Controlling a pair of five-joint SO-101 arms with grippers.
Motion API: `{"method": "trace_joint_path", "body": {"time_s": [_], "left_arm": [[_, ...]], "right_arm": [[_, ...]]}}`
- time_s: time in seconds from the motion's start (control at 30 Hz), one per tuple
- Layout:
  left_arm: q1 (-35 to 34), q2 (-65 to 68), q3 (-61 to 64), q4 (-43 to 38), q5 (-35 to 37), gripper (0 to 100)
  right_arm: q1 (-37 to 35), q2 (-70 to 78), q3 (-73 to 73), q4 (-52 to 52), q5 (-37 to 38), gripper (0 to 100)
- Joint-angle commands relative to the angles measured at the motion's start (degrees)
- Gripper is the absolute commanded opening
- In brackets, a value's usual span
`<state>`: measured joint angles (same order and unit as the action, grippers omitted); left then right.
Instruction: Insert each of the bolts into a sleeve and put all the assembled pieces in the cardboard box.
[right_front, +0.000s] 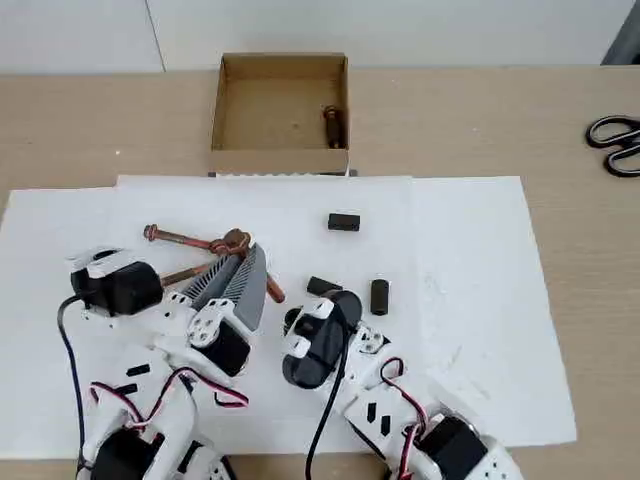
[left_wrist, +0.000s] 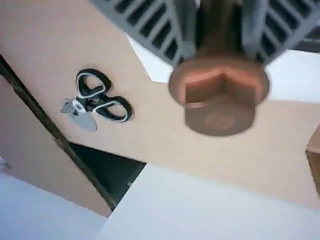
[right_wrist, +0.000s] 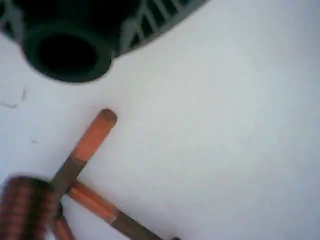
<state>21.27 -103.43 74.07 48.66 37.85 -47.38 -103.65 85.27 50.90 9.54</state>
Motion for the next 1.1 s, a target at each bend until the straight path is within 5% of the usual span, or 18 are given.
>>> {"method": "trace_joint_path", "body": {"time_s": [0.0, 1.07], "left_arm": [[0.44, -0.26, 0.75, -1.76, -0.44, 0], [6.15, -0.26, 5.58, -0.26, -3.69, 0]], "right_arm": [[-0.4, -0.4, -3.34, 0.04, -0.97, 0.2], [-0.31, -0.4, -4.31, -3.74, -0.44, 0.2]]}}
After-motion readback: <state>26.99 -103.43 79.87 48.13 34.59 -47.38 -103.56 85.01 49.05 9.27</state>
